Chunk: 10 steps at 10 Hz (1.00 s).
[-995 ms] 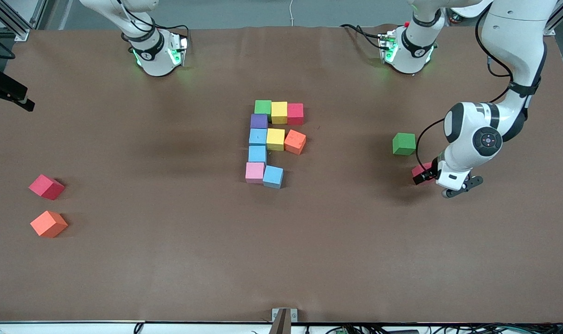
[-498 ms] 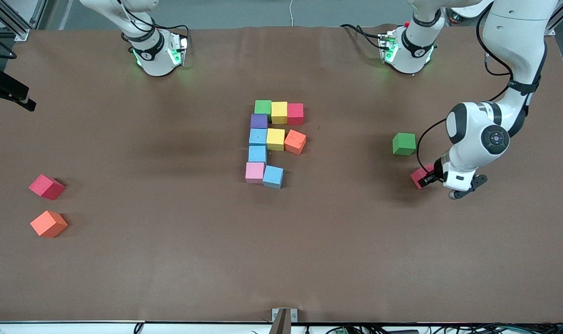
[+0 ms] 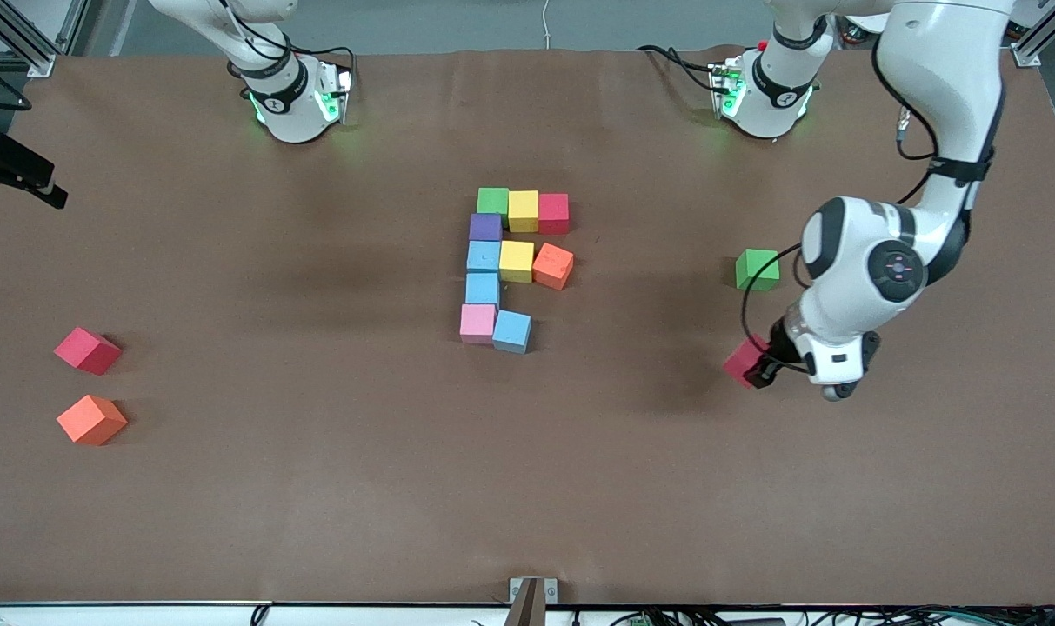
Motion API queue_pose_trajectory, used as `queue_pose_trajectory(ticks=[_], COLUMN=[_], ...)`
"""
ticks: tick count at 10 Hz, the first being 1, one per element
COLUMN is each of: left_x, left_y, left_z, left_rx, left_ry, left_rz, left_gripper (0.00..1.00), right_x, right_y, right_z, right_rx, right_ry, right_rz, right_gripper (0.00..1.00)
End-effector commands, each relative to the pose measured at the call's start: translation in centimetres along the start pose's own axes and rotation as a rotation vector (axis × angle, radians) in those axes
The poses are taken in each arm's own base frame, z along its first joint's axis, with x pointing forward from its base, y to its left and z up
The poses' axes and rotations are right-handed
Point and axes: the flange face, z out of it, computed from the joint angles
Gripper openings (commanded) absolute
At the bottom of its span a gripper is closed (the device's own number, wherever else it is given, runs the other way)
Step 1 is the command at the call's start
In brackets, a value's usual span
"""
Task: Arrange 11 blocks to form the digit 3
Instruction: 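Carry the pink cube with the left gripper and place it beside blue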
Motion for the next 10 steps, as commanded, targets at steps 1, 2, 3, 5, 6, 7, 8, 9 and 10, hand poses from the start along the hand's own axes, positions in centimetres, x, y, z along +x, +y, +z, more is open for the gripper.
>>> queue_pose_trajectory(ticks=[1,2,3,5,6,7,8,9,10], left_x=[-4.3,-6.0,-7.7,-10.4,-11.8,-13.3,-15.9,-17.7,-19.2], left_y=[3.8,4.8,5.7,6.9,7.7,8.6,9.5,10.1,10.3], left_z=[1.5,1.7,1.5,1.7,1.8,2.6,4.6,5.9,7.4], left_rx=[-0.004,-0.009,-0.017,-0.013,0.006,0.037,0.073,0.080,0.088], left_ry=[-0.015,-0.016,-0.018,-0.027,-0.030,-0.031,-0.024,0.004,0.021], left_rz=[-0.151,-0.224,-0.294,-0.453,-0.525,-0.580,-0.640,-0.672,-0.704], left_gripper=[0.27,0.27,0.27,0.27,0.27,0.27,0.27,0.27,0.27], right_x=[-0.4,-0.4,-0.4,-0.4,-0.4,-0.4,-0.4,-0.4,-0.4], right_y=[0.1,0.1,0.1,0.0,0.0,0.0,0.0,0.1,0.1], right_z=[-0.1,-0.1,-0.1,-0.1,-0.1,-0.1,-0.2,-0.2,-0.2], right_rx=[0.006,0.006,0.006,0.008,0.006,0.006,0.006,0.006,0.006], right_ry=[-0.003,-0.003,-0.003,-0.003,-0.001,-0.001,0.000,0.000,0.000], right_rz=[-0.007,-0.005,-0.005,-0.007,-0.007,-0.007,-0.007,-0.005,-0.005], right_gripper=[1.00,1.00,1.00,1.00,1.00,1.00,1.00,1.00,1.00])
